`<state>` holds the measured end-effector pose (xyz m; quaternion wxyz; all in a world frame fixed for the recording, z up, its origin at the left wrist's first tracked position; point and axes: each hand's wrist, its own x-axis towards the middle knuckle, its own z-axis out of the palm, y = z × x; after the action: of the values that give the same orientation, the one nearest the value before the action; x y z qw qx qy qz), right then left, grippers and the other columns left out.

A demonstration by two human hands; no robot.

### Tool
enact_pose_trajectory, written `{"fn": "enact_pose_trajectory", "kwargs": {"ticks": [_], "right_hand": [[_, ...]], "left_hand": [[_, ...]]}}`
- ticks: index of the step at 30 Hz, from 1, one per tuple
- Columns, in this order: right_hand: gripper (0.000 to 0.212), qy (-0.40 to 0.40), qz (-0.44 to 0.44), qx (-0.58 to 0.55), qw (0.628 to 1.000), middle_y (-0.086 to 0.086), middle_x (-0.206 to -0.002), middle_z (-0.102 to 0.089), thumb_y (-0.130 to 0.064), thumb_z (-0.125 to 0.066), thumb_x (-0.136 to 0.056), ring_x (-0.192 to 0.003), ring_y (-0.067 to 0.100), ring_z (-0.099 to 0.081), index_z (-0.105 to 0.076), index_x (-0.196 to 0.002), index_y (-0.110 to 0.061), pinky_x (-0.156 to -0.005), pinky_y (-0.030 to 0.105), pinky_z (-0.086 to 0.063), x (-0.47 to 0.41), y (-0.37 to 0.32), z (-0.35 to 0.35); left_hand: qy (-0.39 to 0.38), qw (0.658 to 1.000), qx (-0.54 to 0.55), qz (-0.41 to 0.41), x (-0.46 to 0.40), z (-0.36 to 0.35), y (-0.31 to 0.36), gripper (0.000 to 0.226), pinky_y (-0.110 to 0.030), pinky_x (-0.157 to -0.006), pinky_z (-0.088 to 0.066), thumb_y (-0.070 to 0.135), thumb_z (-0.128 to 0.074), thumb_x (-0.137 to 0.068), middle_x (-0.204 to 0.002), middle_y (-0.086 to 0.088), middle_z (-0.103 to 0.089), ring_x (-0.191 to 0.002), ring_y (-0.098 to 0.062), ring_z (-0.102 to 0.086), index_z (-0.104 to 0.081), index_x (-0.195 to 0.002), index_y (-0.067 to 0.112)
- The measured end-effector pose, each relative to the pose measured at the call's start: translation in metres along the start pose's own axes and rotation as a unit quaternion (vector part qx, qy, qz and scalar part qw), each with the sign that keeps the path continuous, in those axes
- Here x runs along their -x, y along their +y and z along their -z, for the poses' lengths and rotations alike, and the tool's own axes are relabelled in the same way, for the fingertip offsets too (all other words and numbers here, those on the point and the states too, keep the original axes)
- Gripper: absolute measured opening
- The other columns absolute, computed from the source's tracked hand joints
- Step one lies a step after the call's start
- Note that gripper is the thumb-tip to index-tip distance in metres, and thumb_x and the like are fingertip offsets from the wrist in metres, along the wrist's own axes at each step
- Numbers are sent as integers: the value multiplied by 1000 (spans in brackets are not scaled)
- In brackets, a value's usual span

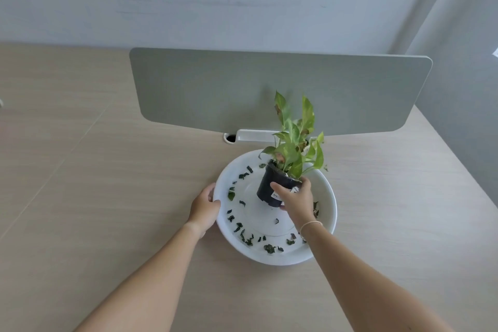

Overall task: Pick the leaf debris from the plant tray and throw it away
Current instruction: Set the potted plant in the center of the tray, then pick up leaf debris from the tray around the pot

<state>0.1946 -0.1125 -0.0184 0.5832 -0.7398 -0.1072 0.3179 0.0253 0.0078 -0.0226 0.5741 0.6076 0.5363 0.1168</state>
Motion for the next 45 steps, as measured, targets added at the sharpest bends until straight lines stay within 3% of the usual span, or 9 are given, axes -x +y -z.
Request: {"fn": "enact_pose_trajectory", "kwargs": {"ticks": [6, 13, 18, 21, 24, 28, 33, 37, 45], "right_hand": [[66, -46, 133, 94, 986, -9, -119, -52, -19, -78, -70, -110, 10, -55, -39, -121, -33, -90, 28, -50, 12, 10, 3], [71, -57, 131, 161, 977, -6, -118, -49, -32, -81, -66, -114, 14, -52, -32, -111, -55, -98, 42, -49, 12, 25, 5], [81, -63, 131, 153, 977, -13, -120, -41, -27, -80, -68, -120, 14, -49, -30, -130, -44, -101, 43, -47, 13, 24, 5], [74, -69, 128, 162, 976, -15, -118, -42, -27, -78, -71, -123, 14, -48, -29, -118, -55, -97, 39, -50, 14, 24, 9], [65, -69, 114, 183, 974, -8, -123, -48, -25, -75, -76, -127, 19, -48, -36, -126, -37, -83, 29, -53, 15, 25, 15], [85, -61, 120, 235, 963, 1, -144, -43, -30, -72, -79, -132, 20, -43, -20, -147, -27, -100, 34, -46, 18, 22, 28], [68, -64, 130, 349, 926, 5, -145, -42, -22, -60, -88, -127, 18, -48, -26, -147, -19, -98, 26, -41, 22, 12, 45], [54, -68, 105, 437, 891, 4, -142, -47, -17, -52, -90, -125, 20, -49, -39, -142, -16, -97, 30, -44, 24, 10, 51], [35, -71, 131, 639, 755, 4, -109, -66, -30, -49, -86, -106, 25, -60, -58, -115, -13, -98, 32, -38, 31, 24, 52]], "left_hand": [[3, 1000, 23, -14, 4, -2, 4, 58, -26, -74, -48, -2, -41, -90, -129, -7, -58, -100, -20, -57, -40, -143, 20], [2, 1000, 8, -20, 4, -2, 5, 52, -23, -61, -50, -3, -40, -83, -111, -2, -65, -89, -15, -62, -56, -126, 23], [1, 1000, 6, -12, 6, 1, 7, 56, -25, -58, -50, -1, -40, -82, -117, -4, -65, -95, -21, -64, -52, -132, 23], [2, 1000, -4, -13, 5, 1, 7, 57, -25, -56, -50, 0, -40, -82, -115, -7, -66, -96, -26, -66, -52, -133, 22], [7, 1000, -11, -12, 8, 1, 9, 53, -34, -63, -58, 0, -39, -84, -109, -5, -65, -95, -27, -66, -52, -130, 20], [22, 1000, -18, -9, 13, 0, 7, 56, -37, -70, -56, -2, -39, -86, -94, -2, -62, -91, -29, -64, -49, -134, 23], [56, 987, -138, -65, 22, 2, 7, 53, -31, -78, -48, -2, -41, -82, -114, -7, -64, -97, -22, -58, -57, -129, 16], [75, 955, -268, -100, 26, -1, 6, 54, -38, -101, -44, 4, -41, -88, -140, -10, -44, -127, -28, -46, -46, -140, 16], [57, 851, -497, -163, 36, -19, 6, 46, -34, -103, -37, 16, -43, -92, -133, -7, -51, -124, -28, -46, -51, -137, 19]]}}
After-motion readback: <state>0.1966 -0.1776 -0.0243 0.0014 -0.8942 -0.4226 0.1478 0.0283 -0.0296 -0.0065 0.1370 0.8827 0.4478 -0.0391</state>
